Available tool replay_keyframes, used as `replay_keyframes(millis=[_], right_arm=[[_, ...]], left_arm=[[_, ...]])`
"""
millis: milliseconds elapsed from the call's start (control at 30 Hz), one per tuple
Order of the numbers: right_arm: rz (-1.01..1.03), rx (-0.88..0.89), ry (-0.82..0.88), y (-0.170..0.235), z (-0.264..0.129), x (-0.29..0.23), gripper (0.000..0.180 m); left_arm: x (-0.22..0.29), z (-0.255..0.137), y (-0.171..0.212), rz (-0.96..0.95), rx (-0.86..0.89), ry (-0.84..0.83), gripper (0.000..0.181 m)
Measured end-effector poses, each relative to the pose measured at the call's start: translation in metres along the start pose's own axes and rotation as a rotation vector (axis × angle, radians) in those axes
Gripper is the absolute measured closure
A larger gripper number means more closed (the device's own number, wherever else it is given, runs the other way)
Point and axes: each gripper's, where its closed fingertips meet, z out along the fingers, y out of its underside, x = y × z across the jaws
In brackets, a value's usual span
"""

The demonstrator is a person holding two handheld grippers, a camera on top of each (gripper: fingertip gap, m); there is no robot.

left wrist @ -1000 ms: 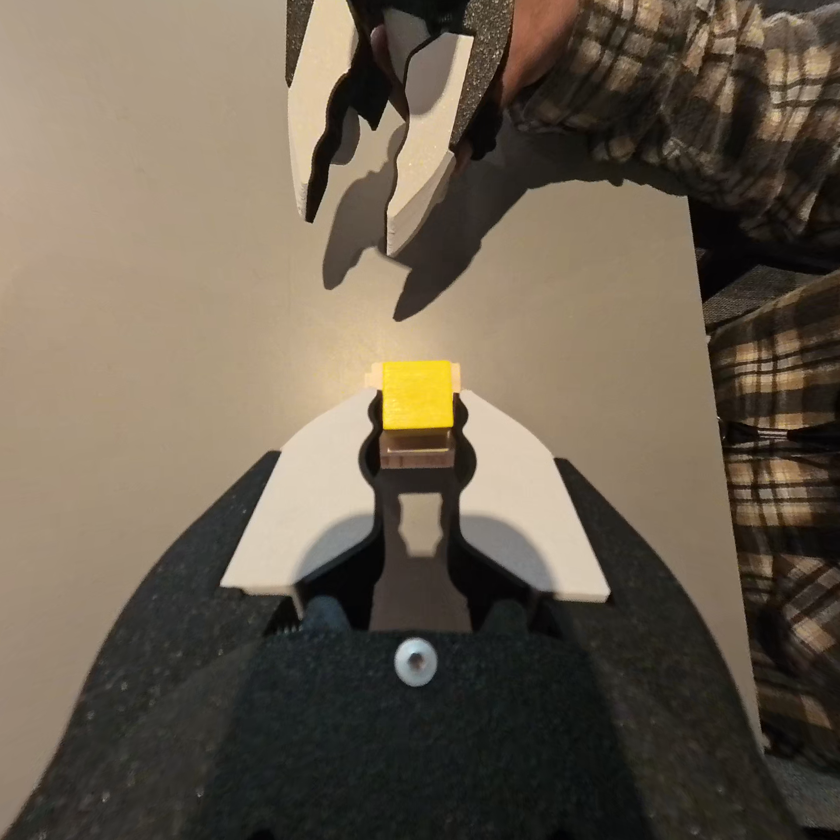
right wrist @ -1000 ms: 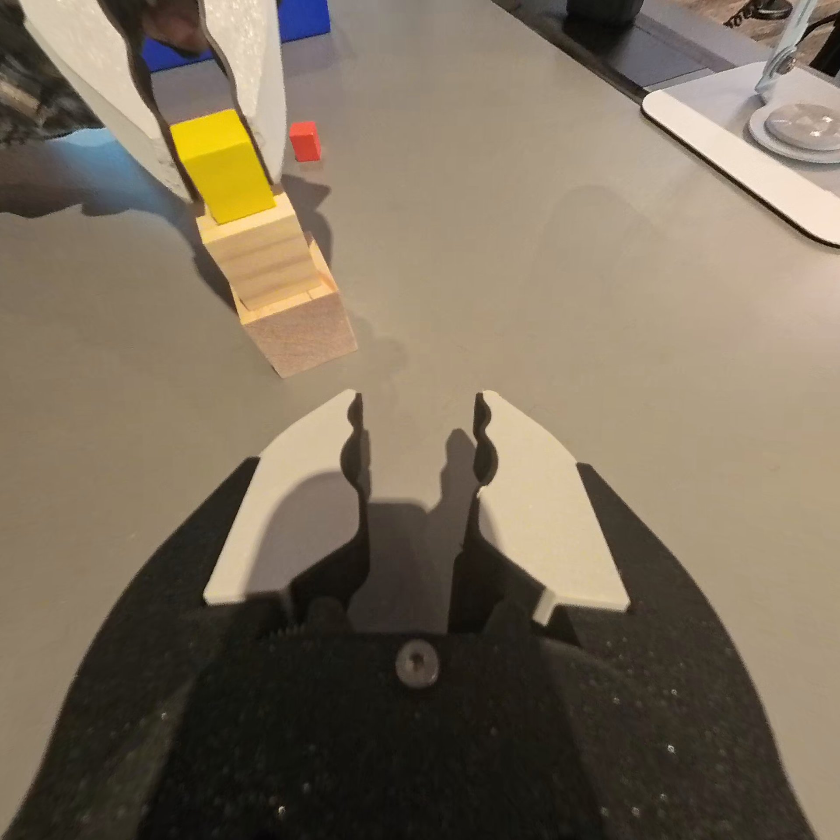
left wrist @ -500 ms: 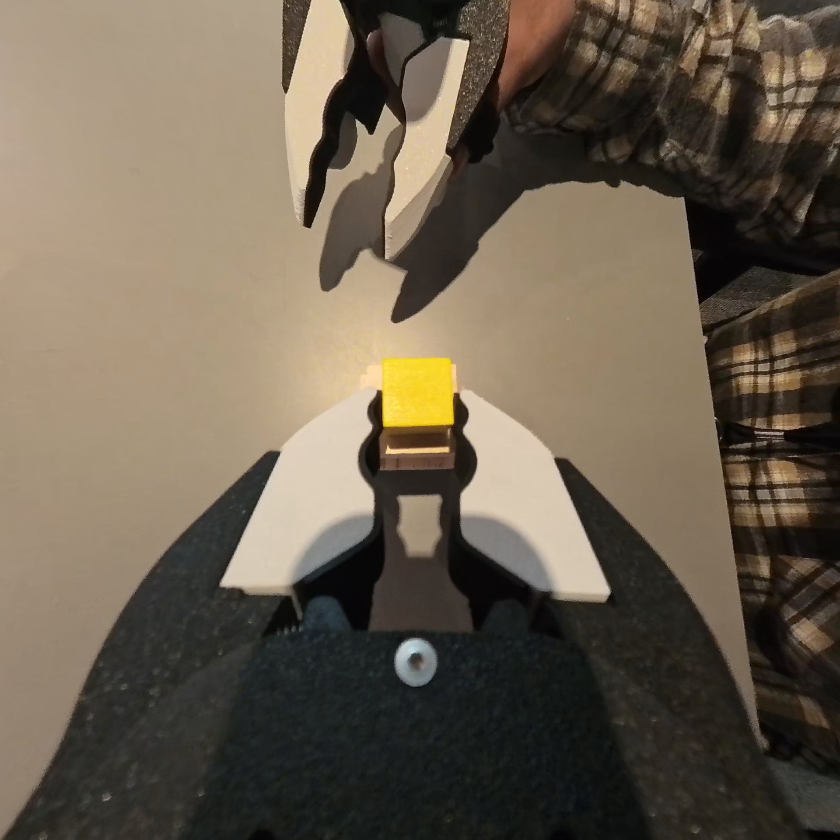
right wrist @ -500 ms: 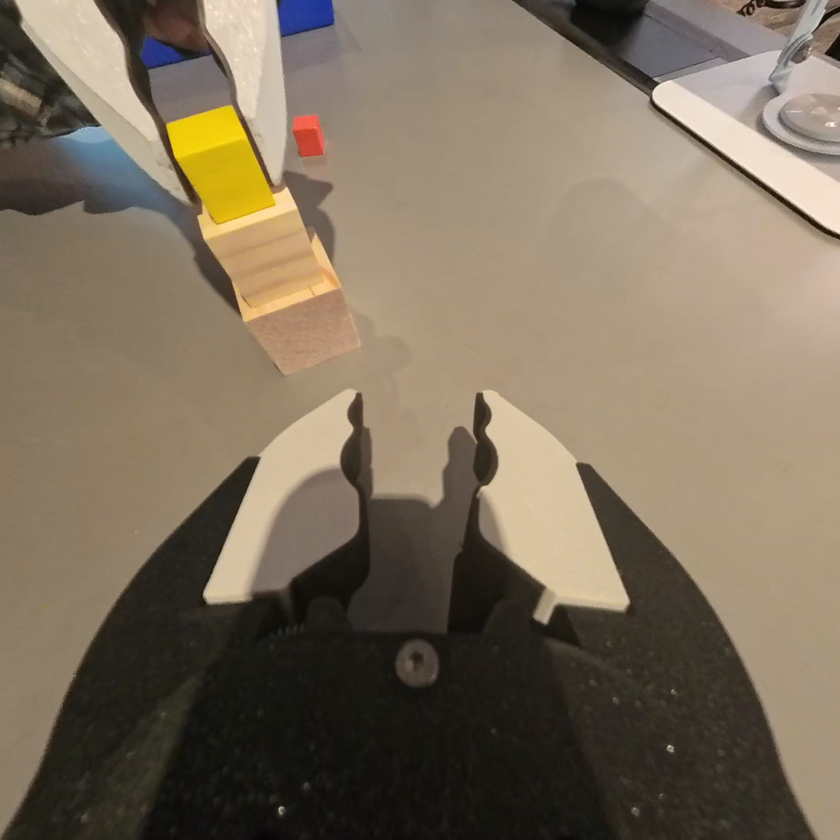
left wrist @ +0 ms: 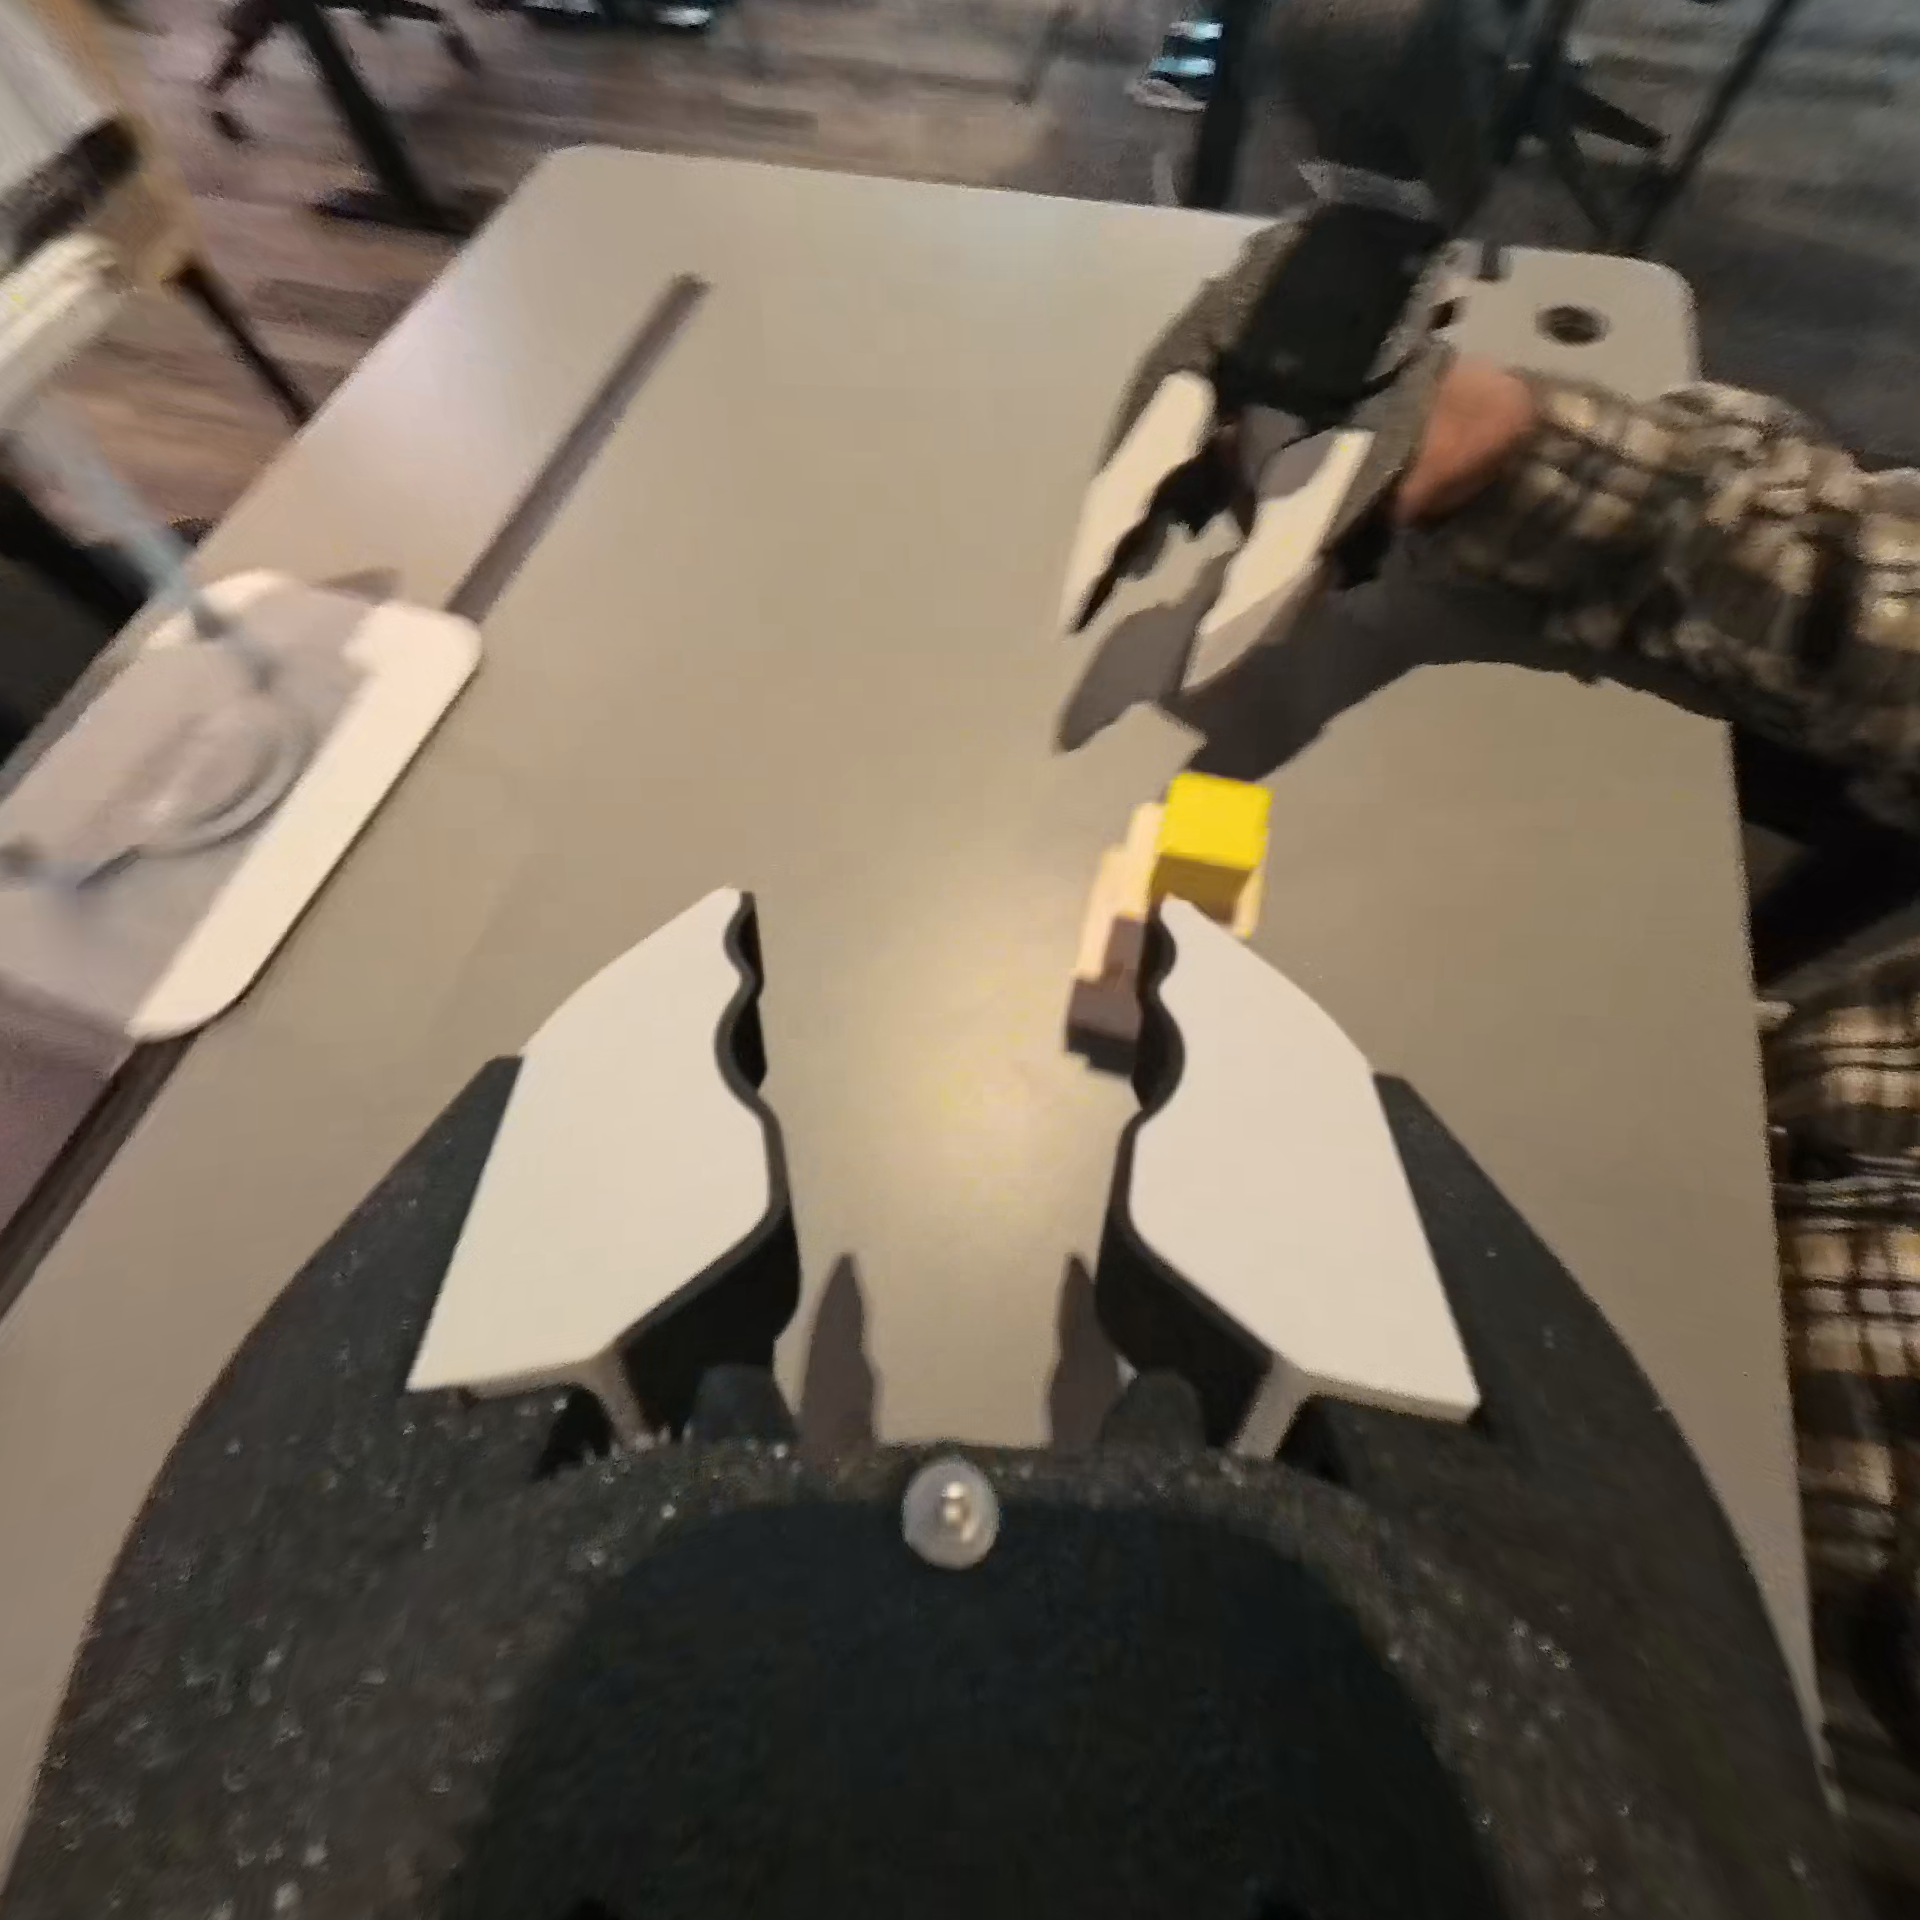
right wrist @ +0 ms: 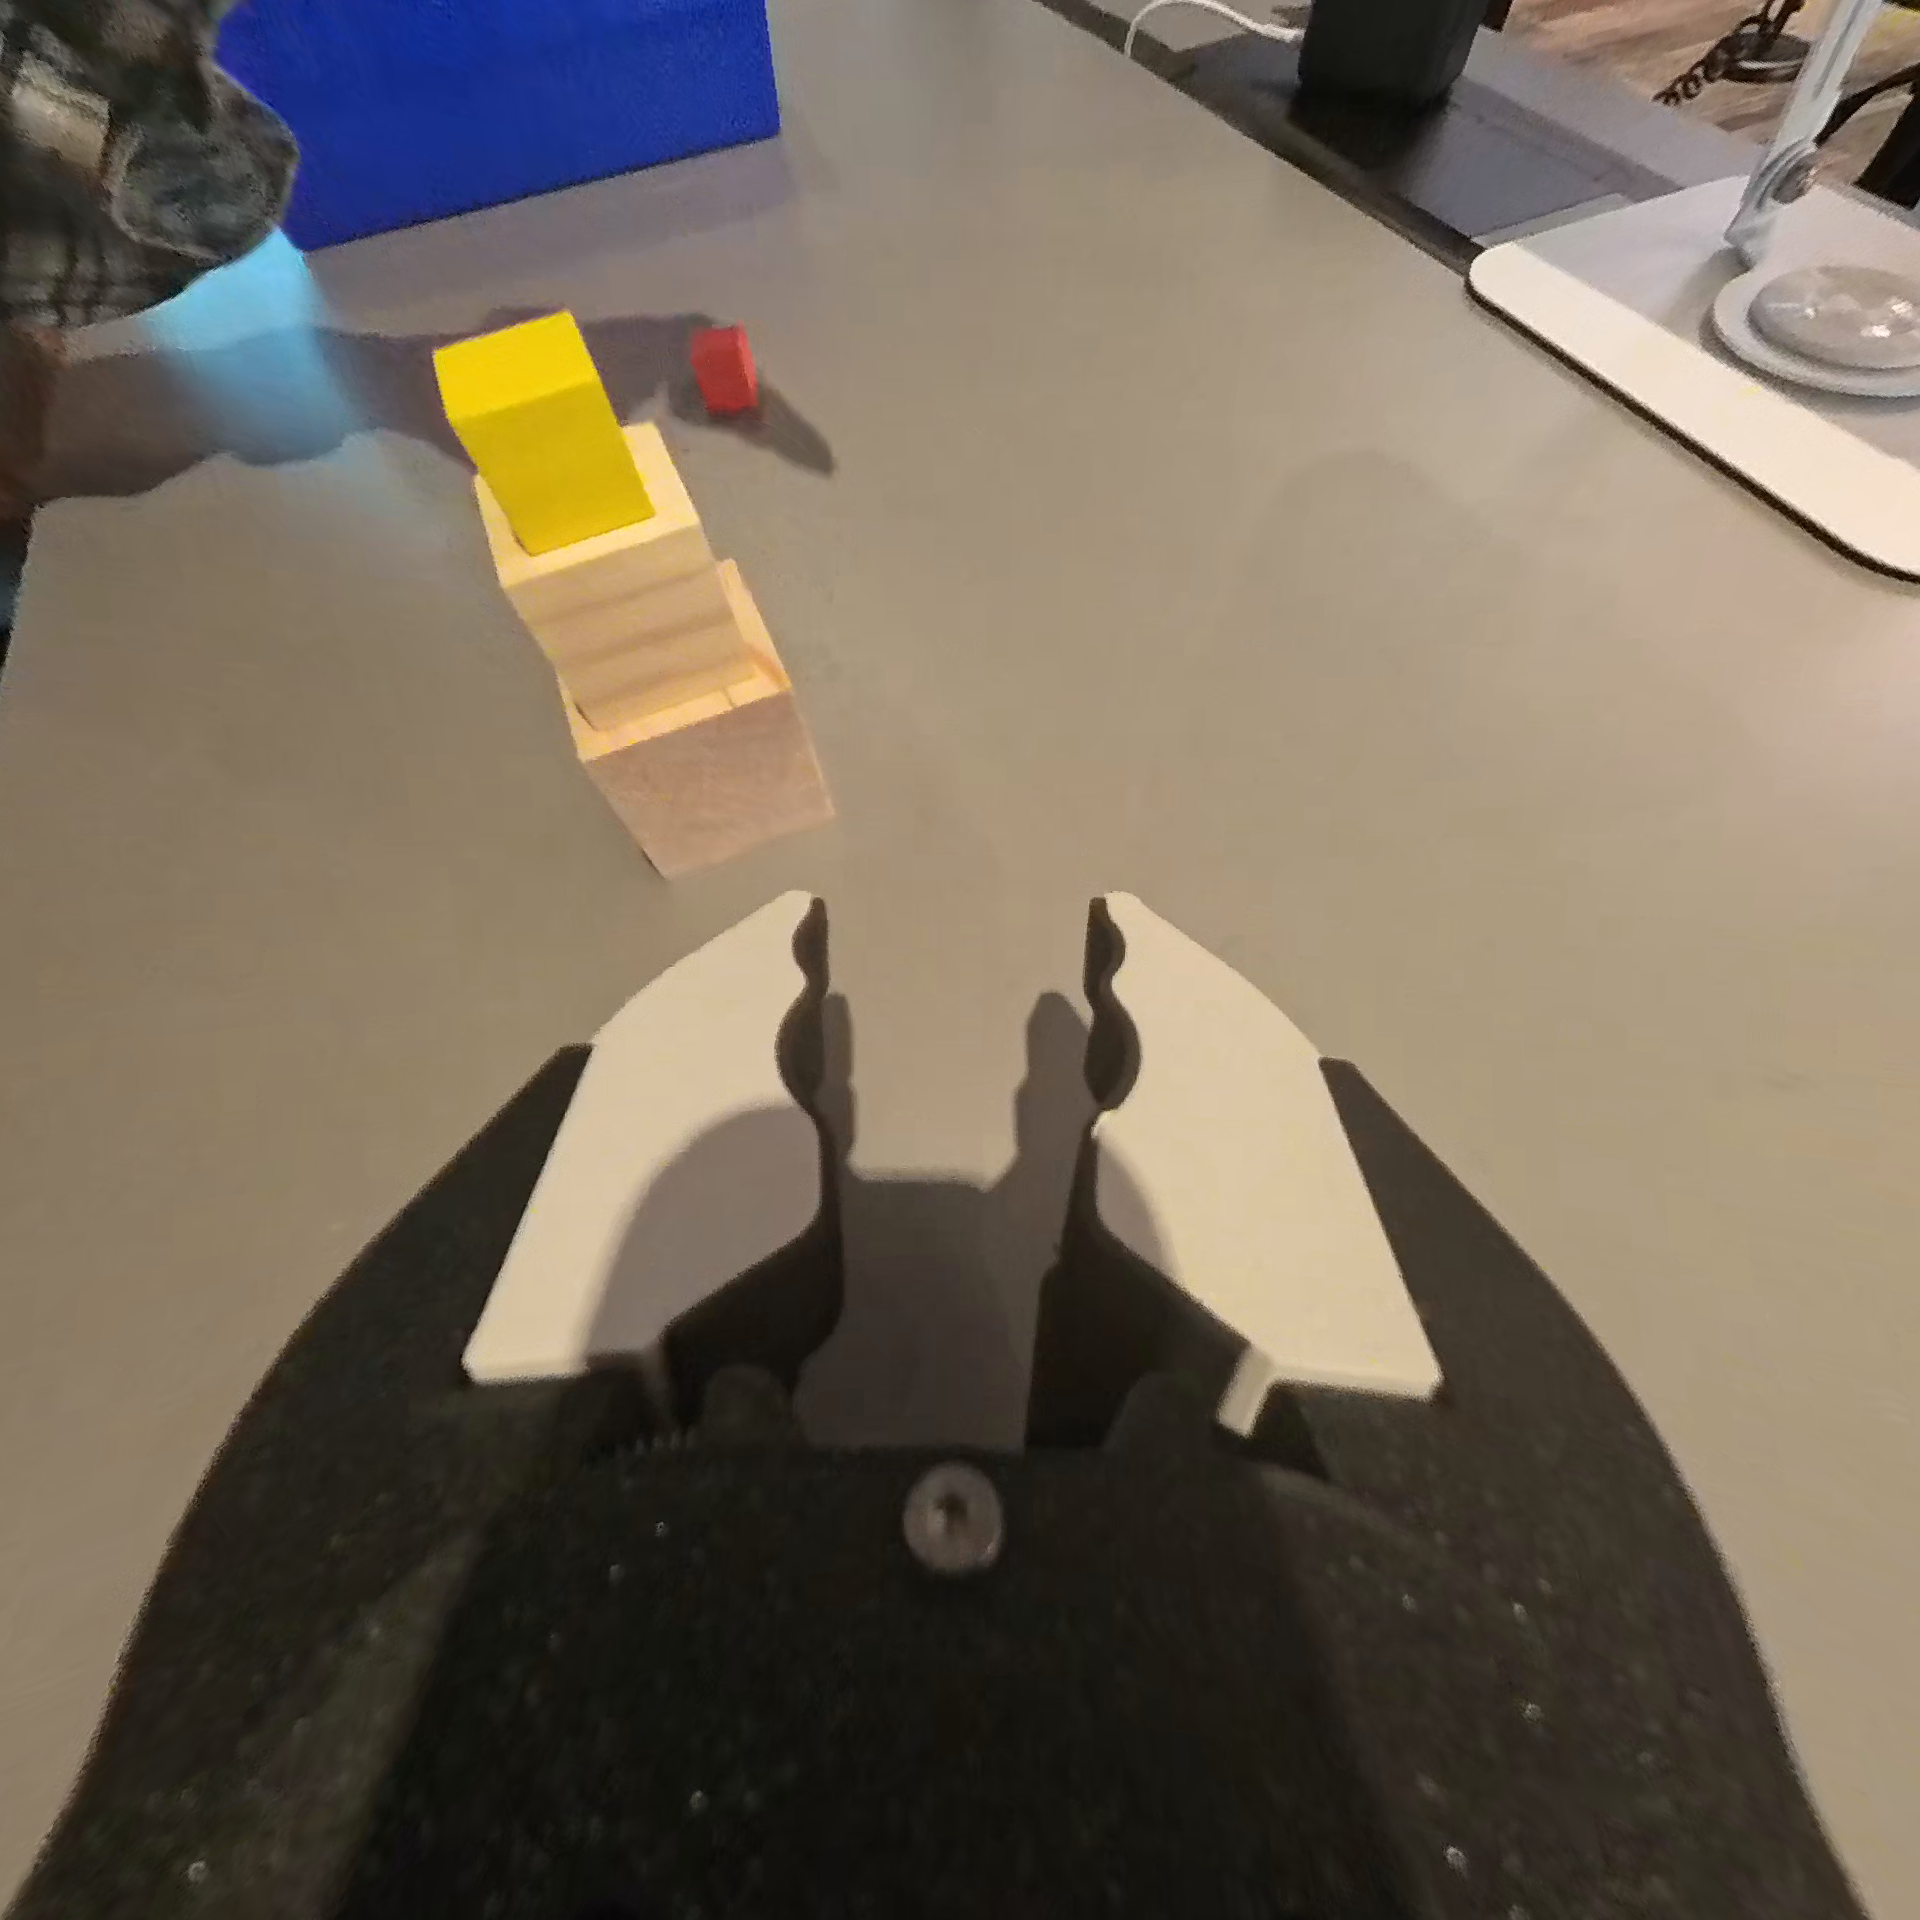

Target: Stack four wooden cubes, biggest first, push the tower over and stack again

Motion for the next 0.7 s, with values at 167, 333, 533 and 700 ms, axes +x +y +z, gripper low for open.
replay_keyframes(millis=[167,333,533,700], right_arm=[[-0.005,-0.014,-0.003,0.001,0.003,-0.001,0.133],[-0.013,-0.020,-0.017,0.003,0.006,-0.004,0.134],[-0.017,-0.027,-0.040,0.005,0.010,-0.008,0.134],[-0.022,-0.025,-0.052,0.006,0.012,-0.009,0.134]], left_arm=[[-0.033,-0.035,0.070,-0.198,-0.019,-0.135,0.112],[-0.028,-0.027,0.141,-0.219,-0.111,-0.106,0.118],[-0.025,-0.035,0.164,-0.052,-0.239,0.076,0.119],[-0.024,-0.036,0.167,0.146,-0.457,0.169,0.123]])
